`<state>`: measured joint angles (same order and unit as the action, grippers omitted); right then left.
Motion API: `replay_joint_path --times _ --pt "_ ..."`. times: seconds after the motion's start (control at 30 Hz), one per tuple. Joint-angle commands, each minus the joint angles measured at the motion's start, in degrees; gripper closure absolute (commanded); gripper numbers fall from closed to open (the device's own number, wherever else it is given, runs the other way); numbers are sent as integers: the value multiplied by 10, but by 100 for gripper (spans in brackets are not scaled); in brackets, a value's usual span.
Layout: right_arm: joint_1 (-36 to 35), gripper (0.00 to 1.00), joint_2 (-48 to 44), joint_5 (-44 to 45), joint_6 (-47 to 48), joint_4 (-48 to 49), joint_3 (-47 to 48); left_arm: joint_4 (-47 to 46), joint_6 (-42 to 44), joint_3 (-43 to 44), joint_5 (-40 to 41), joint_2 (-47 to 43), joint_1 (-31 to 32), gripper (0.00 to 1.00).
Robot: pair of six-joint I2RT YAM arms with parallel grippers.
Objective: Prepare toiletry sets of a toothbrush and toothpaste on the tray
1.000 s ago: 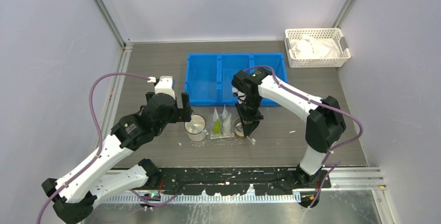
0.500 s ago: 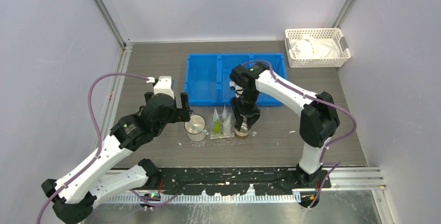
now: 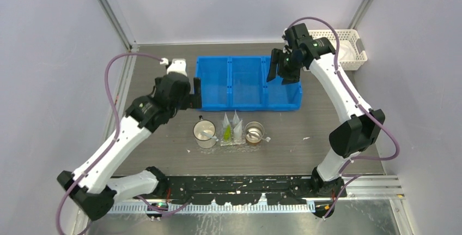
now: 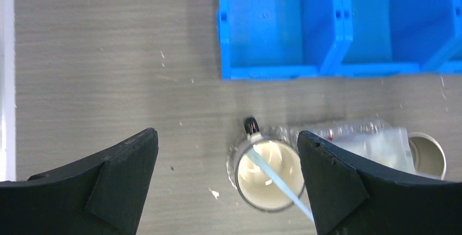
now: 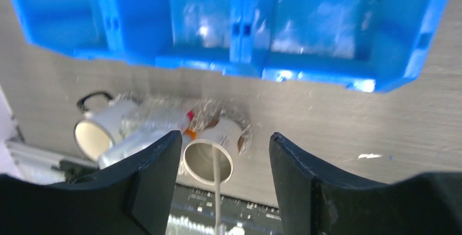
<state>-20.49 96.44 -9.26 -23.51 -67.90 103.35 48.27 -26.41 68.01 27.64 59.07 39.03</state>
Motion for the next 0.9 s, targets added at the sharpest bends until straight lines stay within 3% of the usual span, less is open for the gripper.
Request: replay_joint_path --times 0.0,0.27,0.53,0.63,0.7,0.8,0.87 --pt "0 32 38 81 8 76 6 -6 60 80 -83 79 -76 0" --pt "-2 30 97 90 32 184 -26 -57 102 125 -124 197 -152 0" --pt "-5 32 171 151 58 216 -14 -106 112 130 -148 286 -175 0" --pt "-7 47 207 137 55 230 -4 -127 104 126 -144 306 -177 0" --pt "-7 67 226 139 56 237 5 -134 101 125 -136 316 -178 0" --pt "-7 89 240 144 53 261 2 -167 102 110 -123 323 -180 0" --pt "-7 94 248 149 50 270 7 -190 98 105 -122 338 -187 0"
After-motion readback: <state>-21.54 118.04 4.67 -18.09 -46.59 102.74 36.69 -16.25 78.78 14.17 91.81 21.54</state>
